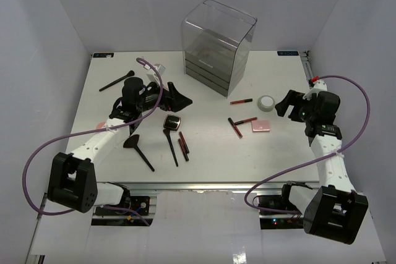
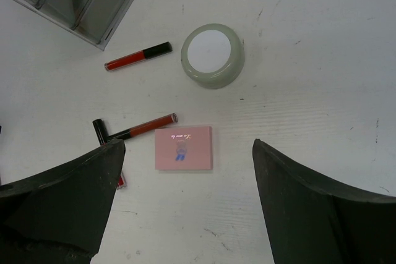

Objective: Organize the makeup

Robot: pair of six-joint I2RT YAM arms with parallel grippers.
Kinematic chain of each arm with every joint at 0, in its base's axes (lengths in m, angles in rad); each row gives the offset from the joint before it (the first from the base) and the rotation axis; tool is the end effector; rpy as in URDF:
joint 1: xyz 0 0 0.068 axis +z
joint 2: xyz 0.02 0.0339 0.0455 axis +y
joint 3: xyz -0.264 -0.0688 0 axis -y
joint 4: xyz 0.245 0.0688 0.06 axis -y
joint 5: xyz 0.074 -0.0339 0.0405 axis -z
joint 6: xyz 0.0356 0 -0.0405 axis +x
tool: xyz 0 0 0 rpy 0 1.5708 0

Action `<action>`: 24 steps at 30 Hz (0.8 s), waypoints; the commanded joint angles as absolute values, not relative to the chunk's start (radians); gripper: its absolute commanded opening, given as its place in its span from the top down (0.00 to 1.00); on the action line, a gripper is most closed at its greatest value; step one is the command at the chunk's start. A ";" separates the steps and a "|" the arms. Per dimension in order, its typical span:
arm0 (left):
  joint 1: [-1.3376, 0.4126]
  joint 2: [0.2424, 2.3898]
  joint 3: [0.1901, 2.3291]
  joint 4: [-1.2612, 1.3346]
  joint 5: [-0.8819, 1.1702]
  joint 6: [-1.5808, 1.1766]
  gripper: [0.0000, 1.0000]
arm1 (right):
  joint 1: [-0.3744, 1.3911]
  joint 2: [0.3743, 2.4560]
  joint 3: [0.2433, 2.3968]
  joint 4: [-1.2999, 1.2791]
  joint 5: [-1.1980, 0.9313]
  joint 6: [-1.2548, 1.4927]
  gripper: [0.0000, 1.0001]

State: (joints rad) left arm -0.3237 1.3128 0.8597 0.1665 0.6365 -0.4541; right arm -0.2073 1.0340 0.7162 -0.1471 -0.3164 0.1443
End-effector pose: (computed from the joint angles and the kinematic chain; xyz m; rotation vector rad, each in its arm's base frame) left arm 0.2754 -0.1147 0.2864 0.3427 1.9231 -1.1160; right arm 0.2302 -0.0371 0.2725 0.1569 2.0162 0.2818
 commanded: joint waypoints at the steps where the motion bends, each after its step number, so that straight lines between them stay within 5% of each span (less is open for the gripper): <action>1: -0.319 1.308 0.888 0.198 0.654 -0.466 0.02 | -0.207 1.021 0.761 -0.101 -0.347 0.152 0.10; 10: -0.271 1.389 0.897 0.272 0.664 -0.605 0.02 | -0.207 0.956 0.677 -0.065 -0.714 -0.163 0.10; 24: -0.318 1.856 1.289 0.359 0.549 -1.036 0.04 | -0.179 1.012 0.762 -0.233 -0.755 -0.256 0.10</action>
State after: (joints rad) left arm -0.2916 1.7891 1.1499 0.3154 0.6213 -0.9193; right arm -0.1974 1.0103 0.7075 -0.1989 -0.7102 -0.2105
